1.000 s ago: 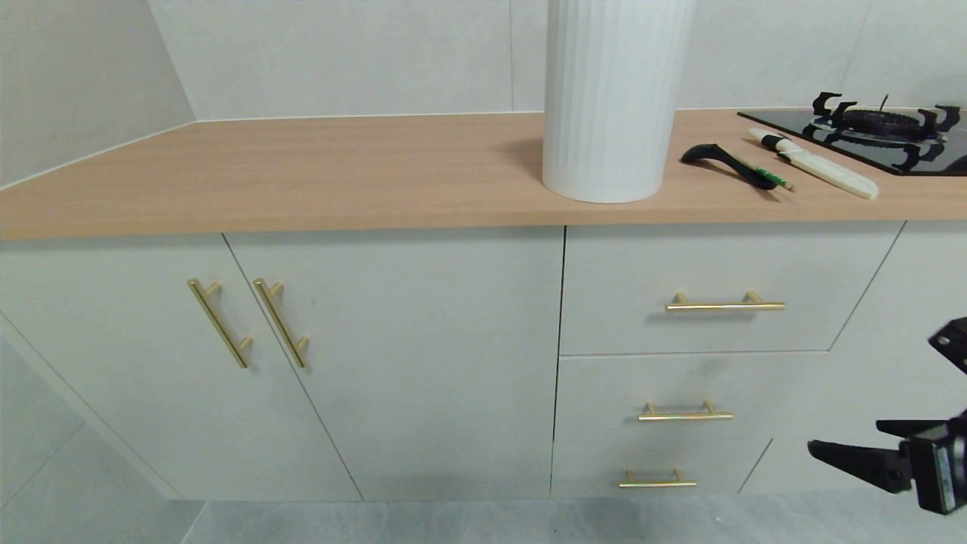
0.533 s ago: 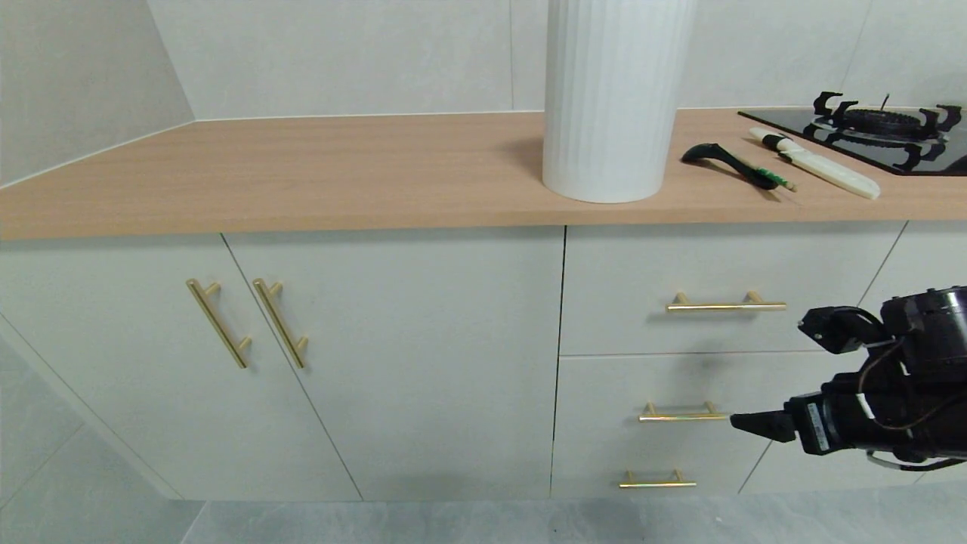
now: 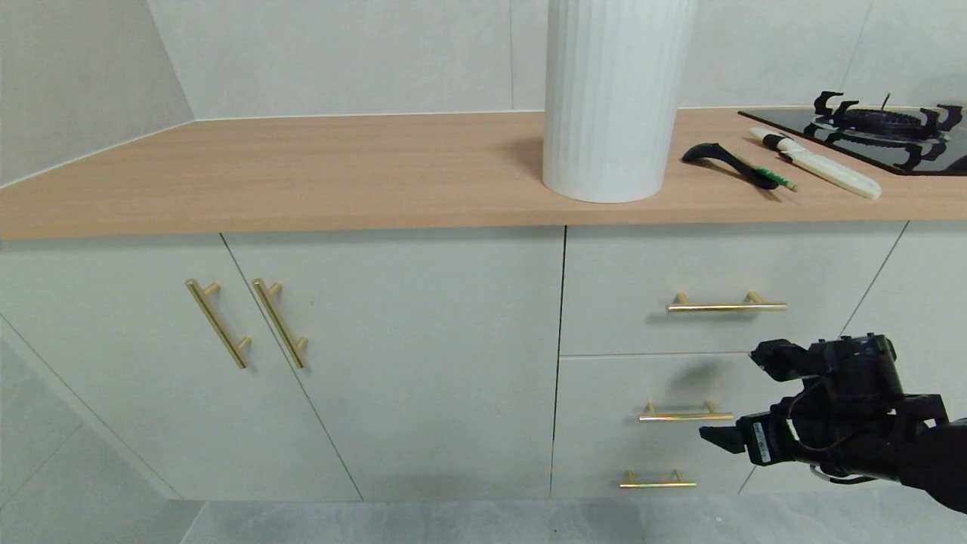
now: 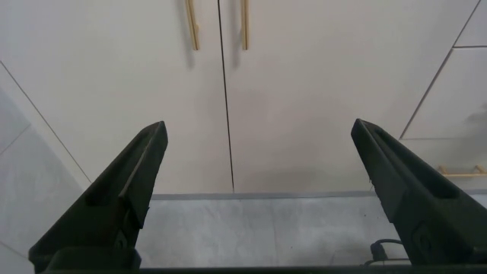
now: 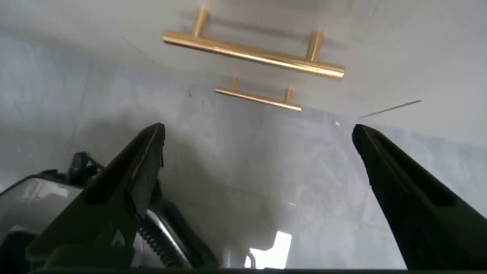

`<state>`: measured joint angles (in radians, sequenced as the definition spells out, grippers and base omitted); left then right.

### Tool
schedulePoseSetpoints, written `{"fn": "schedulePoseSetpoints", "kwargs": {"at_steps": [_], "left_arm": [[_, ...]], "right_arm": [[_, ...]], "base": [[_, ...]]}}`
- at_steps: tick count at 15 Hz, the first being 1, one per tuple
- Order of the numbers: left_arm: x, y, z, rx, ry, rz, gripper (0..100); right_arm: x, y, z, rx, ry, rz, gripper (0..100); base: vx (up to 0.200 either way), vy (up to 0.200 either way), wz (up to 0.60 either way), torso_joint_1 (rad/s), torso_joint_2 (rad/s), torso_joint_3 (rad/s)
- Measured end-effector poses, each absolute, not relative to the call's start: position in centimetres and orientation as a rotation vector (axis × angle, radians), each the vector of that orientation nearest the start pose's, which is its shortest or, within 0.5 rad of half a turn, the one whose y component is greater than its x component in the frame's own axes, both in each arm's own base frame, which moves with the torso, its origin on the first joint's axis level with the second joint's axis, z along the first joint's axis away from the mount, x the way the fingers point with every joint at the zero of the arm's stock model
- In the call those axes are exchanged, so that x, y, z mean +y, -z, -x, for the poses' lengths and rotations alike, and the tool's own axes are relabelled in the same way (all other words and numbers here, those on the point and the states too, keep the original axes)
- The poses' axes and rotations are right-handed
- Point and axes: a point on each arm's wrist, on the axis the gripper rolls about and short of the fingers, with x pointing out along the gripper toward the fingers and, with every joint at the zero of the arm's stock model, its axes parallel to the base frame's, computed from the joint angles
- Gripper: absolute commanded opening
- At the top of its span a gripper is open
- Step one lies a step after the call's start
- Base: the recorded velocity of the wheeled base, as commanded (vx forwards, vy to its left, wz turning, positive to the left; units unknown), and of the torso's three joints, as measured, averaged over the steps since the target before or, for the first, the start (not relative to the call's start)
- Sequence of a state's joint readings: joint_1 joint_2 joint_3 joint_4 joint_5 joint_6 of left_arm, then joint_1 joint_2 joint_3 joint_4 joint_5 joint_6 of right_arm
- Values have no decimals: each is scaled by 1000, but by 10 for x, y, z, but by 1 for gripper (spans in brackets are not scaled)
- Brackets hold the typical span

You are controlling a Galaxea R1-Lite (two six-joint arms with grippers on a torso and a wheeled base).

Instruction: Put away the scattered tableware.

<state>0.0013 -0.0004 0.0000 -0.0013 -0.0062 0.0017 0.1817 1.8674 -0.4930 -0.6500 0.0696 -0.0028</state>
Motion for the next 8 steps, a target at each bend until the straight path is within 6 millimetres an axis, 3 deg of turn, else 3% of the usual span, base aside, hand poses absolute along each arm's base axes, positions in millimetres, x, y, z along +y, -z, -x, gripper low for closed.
{"fn": "schedulePoseSetpoints", "kwargs": {"at_steps": [8], "left_arm": [[0,-76,23,-2,5,-2,100]], "right_arm": [[72,-30,-301,531,-92,-71,100]], "base": [[0,0,0,0,0,0]]}}
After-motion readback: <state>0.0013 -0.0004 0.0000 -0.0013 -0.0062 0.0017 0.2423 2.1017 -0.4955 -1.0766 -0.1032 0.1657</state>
